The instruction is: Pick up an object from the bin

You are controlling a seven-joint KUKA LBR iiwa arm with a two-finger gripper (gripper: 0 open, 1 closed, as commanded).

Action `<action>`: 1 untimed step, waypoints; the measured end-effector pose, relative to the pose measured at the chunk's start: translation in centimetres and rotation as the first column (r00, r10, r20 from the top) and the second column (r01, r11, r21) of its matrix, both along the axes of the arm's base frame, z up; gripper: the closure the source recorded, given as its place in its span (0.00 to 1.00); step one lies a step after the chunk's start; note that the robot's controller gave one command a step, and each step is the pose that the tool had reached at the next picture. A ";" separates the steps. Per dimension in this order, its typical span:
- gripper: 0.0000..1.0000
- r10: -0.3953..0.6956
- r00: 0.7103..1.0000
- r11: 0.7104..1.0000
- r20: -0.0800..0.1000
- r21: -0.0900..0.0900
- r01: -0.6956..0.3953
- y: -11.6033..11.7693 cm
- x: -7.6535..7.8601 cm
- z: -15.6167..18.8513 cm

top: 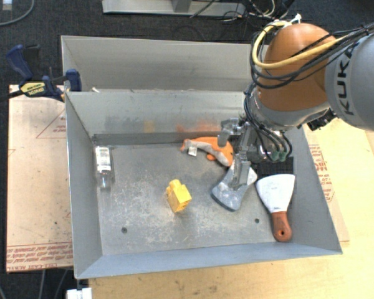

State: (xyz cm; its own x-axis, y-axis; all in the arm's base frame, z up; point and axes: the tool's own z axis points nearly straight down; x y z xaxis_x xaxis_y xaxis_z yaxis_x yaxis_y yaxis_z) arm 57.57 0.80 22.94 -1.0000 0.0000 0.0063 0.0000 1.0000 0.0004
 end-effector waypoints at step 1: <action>0.00 0.000 1.000 1.000 0.008 0.000 0.000 0.0 0.1 0.5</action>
Offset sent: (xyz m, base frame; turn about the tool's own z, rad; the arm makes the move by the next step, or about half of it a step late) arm -0.0087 -0.0546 -0.1594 -0.4449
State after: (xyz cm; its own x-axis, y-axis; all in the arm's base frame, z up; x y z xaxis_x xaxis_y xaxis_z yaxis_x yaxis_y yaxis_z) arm 57.70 0.80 23.41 -1.0000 0.0001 -0.0015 0.0001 1.0000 0.0005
